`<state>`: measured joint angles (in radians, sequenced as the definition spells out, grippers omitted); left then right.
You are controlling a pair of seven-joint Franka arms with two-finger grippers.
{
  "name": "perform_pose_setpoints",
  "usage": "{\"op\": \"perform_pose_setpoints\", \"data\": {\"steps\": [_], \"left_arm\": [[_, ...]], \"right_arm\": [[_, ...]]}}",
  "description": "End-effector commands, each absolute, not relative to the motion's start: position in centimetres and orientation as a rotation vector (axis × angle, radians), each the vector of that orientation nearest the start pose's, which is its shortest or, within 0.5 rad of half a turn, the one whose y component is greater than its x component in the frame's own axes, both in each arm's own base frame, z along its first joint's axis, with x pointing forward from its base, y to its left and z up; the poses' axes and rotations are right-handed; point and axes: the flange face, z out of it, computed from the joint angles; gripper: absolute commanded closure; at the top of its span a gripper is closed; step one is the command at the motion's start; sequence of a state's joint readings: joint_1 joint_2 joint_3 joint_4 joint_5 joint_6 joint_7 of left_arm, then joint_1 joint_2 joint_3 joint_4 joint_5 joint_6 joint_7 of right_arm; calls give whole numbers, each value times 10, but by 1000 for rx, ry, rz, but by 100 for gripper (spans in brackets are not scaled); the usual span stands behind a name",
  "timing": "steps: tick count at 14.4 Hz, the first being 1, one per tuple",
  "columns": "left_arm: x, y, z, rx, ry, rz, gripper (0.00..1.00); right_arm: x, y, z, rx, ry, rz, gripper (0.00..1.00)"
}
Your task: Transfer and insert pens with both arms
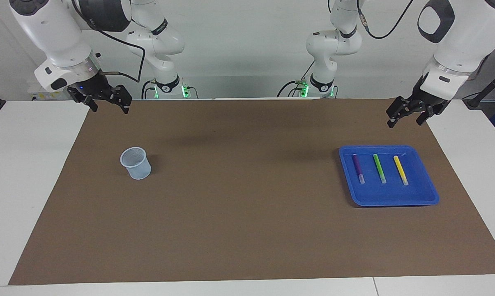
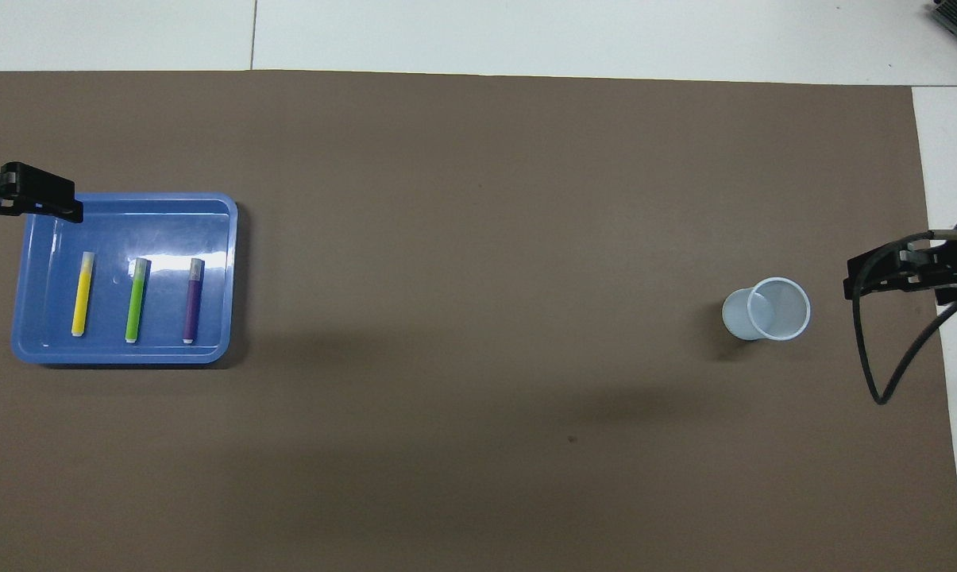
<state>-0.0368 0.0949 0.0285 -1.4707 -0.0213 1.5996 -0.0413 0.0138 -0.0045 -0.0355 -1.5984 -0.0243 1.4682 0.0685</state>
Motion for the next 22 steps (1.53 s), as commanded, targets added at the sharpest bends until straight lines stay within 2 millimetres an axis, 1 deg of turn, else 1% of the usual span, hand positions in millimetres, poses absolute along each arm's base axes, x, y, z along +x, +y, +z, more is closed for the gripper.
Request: {"op": "perform_pose_setpoints", "data": {"steps": [1, 7, 11, 15, 20, 21, 22], "left_arm": [[581, -3, 624, -3174, -46, -53, 0], [582, -3, 624, -3174, -51, -58, 0], [584, -7, 624, -3171, -42, -75, 0], [586, -3, 618, -3169, -53, -114, 0], [589, -3, 586, -3168, -54, -87, 0], [590, -1, 578, -3167, -57, -80, 0], [590, -1, 565, -3168, -56, -65, 0]], "right_arm": [[542, -14, 606, -3154, 159, 193, 0], [542, -14, 606, -3154, 159, 193, 0], [542, -14, 606, -3154, 159, 193, 0], [542, -14, 606, -3154, 159, 193, 0], [542, -14, 606, -3154, 159, 193, 0], [542, -14, 606, -3154, 159, 193, 0], [542, -14, 606, -3154, 159, 193, 0]]}}
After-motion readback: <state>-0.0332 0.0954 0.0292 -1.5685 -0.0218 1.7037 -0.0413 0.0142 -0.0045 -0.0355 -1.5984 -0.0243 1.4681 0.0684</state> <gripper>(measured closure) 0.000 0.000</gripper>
